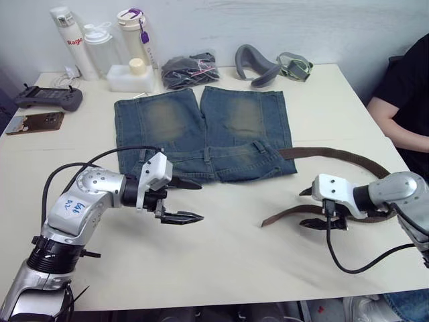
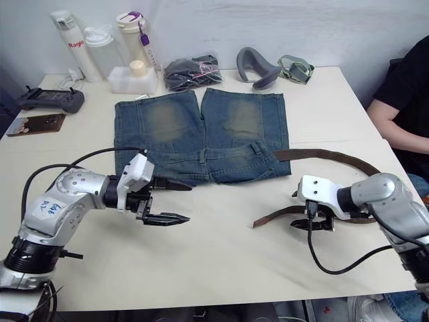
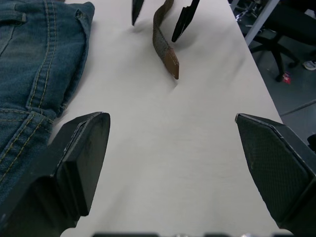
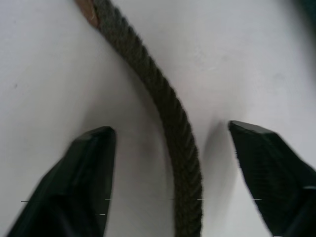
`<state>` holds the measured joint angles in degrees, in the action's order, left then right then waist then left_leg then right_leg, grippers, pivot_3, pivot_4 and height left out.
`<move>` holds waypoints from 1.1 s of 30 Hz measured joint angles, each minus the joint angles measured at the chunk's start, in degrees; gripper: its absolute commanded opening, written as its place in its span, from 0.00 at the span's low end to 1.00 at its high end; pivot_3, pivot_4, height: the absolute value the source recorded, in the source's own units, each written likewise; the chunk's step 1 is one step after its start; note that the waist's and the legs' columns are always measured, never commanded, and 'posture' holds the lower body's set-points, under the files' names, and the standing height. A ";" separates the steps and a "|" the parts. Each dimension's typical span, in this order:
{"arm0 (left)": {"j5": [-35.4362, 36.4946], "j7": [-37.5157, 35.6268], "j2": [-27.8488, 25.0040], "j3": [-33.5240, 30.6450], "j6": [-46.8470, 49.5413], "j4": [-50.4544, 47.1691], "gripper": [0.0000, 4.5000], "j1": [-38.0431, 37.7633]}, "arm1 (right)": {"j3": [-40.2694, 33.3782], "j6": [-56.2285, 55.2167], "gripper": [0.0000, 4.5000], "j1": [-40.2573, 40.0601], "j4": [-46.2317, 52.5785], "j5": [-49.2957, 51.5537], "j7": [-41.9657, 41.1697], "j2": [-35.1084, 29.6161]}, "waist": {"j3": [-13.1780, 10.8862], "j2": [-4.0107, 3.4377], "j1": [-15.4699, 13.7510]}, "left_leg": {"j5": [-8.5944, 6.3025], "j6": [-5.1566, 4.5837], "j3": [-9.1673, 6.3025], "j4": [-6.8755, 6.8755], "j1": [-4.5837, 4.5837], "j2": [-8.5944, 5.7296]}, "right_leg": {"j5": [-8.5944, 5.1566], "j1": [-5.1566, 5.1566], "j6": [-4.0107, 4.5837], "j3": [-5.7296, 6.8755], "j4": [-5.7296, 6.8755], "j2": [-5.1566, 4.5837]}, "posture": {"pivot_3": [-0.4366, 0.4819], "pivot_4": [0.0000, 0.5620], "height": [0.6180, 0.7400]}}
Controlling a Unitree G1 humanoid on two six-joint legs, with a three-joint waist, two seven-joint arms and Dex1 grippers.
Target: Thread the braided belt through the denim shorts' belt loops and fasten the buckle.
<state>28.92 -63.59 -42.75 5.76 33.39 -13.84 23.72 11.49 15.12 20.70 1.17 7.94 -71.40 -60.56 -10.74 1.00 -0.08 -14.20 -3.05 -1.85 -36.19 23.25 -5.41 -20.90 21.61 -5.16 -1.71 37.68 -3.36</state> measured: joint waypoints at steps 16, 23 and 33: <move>9.42 15.59 20.09 -3.21 7.96 -2.11 0.99 -2.02 | -20.44 27.28 0.02 3.21 10.96 30.46 1.56 4.13 | 0.00 0.01 -0.54 | 0.00 0.03 -0.01 -0.10 0.01 0.05 | 0.01 -0.03 -0.01 0.01 0.02 0.05 | 0.48 0.27 1.00; 9.08 19.01 28.66 -0.19 7.64 1.69 0.93 2.68 | -23.47 37.66 0.01 4.07 16.62 40.45 7.68 6.09 | 0.01 0.02 -1.22 | 0.00 0.03 0.00 -0.14 0.04 0.04 | 0.01 -0.03 -0.02 0.01 -0.02 0.05 | 0.48 0.27 1.00; 8.77 16.38 34.26 2.08 4.67 8.61 0.05 7.88 | -25.97 41.38 0.00 1.16 19.99 44.28 13.16 6.03 | 0.00 0.03 -1.34 | -0.01 0.02 0.00 -0.20 0.07 0.05 | 0.02 -0.05 -0.03 0.02 -0.04 0.06 | 0.48 0.27 1.00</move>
<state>37.69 -47.21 -8.50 7.85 38.06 -5.23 31.60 -14.49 56.50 21.87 21.16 52.22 -58.24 -54.53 -10.74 1.03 -1.42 -14.22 -3.03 -1.85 -36.40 23.31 -5.37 -20.88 21.56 -5.19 -1.69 37.64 -3.31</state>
